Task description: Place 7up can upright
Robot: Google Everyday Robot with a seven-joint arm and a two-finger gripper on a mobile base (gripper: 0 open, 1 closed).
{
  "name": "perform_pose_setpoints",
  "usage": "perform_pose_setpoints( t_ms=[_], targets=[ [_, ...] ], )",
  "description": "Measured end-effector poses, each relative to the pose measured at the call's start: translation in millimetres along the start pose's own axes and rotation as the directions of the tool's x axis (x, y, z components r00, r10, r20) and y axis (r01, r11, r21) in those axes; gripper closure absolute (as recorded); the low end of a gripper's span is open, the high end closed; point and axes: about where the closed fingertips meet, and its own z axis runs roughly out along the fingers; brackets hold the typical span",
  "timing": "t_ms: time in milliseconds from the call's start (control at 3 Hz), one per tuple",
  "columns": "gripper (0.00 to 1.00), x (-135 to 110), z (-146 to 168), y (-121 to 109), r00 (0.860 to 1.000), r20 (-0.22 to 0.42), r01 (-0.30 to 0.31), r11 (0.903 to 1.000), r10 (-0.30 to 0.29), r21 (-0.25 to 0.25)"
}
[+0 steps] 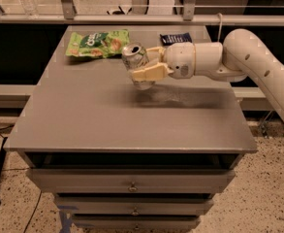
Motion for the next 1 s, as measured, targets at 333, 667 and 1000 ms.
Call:
perform_pose_setpoints(
  t_ms=[333,667,1000],
  targets=[
    [1.00,4.1,-0.1,-0.4,0.999,0.034,-0.006,1.0000,0.006,0.001],
    [1.00,8.1,-0.3,-0.8,0.997,0.070,-0.012,0.9999,0.012,0.005],
    [1.00,9.4,-0.9,-1.5,0.995,0.099,-0.014,0.9999,0.013,0.006]
  ],
)
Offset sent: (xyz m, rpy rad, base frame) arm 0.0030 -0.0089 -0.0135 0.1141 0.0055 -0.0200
